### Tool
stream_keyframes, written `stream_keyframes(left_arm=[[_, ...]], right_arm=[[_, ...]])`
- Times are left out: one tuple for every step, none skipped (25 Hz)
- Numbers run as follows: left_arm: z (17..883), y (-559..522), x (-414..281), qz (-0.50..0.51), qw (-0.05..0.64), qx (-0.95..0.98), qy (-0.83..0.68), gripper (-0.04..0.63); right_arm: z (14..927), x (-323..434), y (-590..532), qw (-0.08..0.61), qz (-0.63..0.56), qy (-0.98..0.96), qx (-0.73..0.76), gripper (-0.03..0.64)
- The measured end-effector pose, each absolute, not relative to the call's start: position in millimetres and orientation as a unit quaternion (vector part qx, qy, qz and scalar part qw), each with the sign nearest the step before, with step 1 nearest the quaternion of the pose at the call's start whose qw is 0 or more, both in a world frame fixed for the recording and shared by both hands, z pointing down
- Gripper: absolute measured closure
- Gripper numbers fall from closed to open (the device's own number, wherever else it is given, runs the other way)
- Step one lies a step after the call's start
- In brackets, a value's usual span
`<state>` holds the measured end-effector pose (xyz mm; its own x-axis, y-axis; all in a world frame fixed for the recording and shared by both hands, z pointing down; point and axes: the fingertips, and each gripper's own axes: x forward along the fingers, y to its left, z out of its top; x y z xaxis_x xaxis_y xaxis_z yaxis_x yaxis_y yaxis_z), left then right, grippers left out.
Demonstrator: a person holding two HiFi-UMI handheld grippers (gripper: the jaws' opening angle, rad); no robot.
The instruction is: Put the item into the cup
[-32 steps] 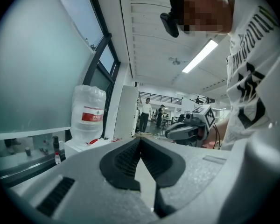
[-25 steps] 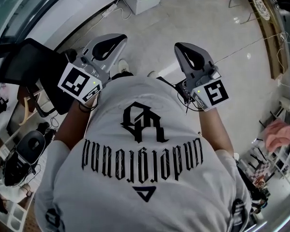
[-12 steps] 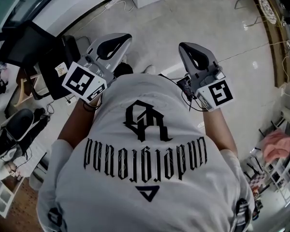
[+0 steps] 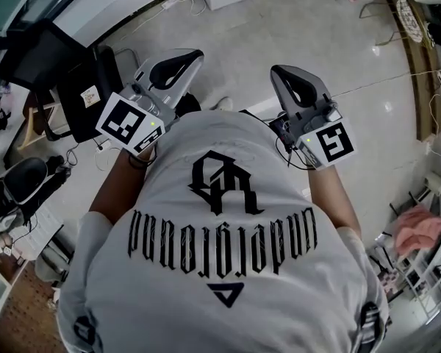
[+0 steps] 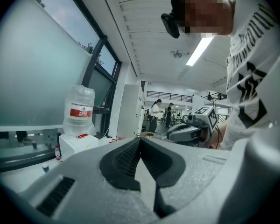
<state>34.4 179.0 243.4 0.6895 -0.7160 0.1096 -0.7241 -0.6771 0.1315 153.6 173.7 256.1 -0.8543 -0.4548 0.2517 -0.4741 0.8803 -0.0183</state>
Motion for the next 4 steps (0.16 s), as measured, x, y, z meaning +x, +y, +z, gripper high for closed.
stream_keyframes(left_arm=[[243.4,178.7,35.8,0.024,0.083,0.915,-0.394,0.581],[243.5,178.6,37.3,0.024,0.083,0.915,-0.394,0.581],[243.7,178.8,38.8,0.024,0.083,0.915,-0.395,0.581],[243.8,179.1,40.2,0.023,0.084,0.914,-0.396,0.581]], right_arm=[[256.3,155.4,173.4,0.121,0.040,-0.962,0.241,0.601],[256.5,157.0,173.2,0.120,0.041,-0.962,0.241,0.601],[256.7,158.6,173.2,0.120,0.041,-0.962,0.241,0.601],[257.0,160.0,173.2,0.120,0.042,-0.962,0.240,0.601]])
